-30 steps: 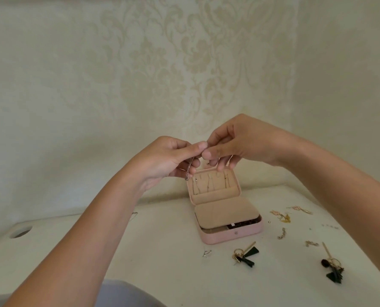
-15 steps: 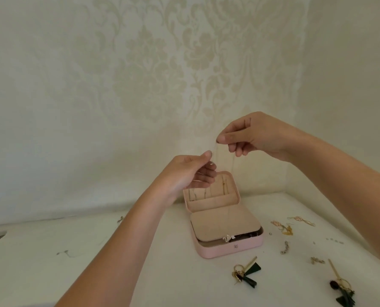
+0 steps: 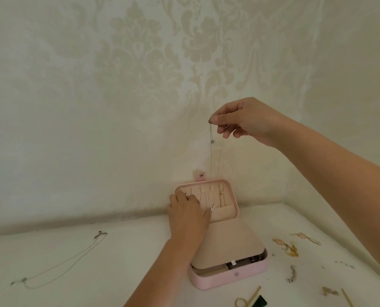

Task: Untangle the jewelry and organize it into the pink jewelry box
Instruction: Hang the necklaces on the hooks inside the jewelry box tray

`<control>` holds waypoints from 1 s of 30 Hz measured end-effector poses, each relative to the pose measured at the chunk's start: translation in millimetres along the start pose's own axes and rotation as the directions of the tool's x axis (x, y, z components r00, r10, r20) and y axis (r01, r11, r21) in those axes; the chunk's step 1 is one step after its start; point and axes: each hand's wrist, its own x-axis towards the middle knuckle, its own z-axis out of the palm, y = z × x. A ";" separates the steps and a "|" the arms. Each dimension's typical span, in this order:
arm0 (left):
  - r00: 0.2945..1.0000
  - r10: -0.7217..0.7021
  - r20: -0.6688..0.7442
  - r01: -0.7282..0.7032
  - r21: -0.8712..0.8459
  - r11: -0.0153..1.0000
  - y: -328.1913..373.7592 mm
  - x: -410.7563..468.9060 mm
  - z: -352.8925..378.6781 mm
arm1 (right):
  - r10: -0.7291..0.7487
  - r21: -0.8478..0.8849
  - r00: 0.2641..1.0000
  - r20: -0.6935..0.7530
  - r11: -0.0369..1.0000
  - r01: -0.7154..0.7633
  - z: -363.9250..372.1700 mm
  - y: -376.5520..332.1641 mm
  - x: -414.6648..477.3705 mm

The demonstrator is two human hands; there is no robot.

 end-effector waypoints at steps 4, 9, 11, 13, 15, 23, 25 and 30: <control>0.995 -0.001 0.103 -0.003 0.037 0.999 6.9 -1.6 0.5 | -0.004 0.020 1.000 -0.012 1.000 0.005 7.5 6.6 12.0; 0.979 0.052 0.199 -0.040 -0.065 0.997 4.2 -1.2 -2.3 | -0.013 0.052 1.000 -0.026 0.999 0.014 23.9 15.2 23.8; 0.972 0.070 0.223 -0.051 -0.092 0.994 -1.8 -0.9 -3.2 | -0.023 0.066 0.999 -0.032 0.997 0.025 28.2 16.5 28.0; 0.969 0.088 0.231 -0.066 -0.102 0.993 -6.3 -1.2 -5.2 | -0.035 0.086 0.999 -0.041 0.996 0.039 31.4 16.4 31.8; 0.978 0.087 0.189 -0.067 -0.108 0.992 -11.2 -1.5 -9.1 | -0.052 0.101 0.997 -0.051 0.993 0.057 34.0 15.4 34.6; 0.985 -0.032 0.171 0.065 -0.193 0.979 -25.1 2.7 -17.9 | -0.079 0.066 0.995 -0.066 0.994 0.083 35.0 10.8 45.8; 0.987 -0.042 0.157 0.072 -0.191 0.979 -25.2 2.4 -15.7 | -0.065 0.036 0.996 -0.057 0.997 0.067 36.1 13.5 47.7; 0.990 -0.053 0.132 0.080 -0.209 0.975 -25.7 1.5 -13.2 | -0.034 0.003 0.998 -0.051 0.999 0.035 38.0 21.7 48.7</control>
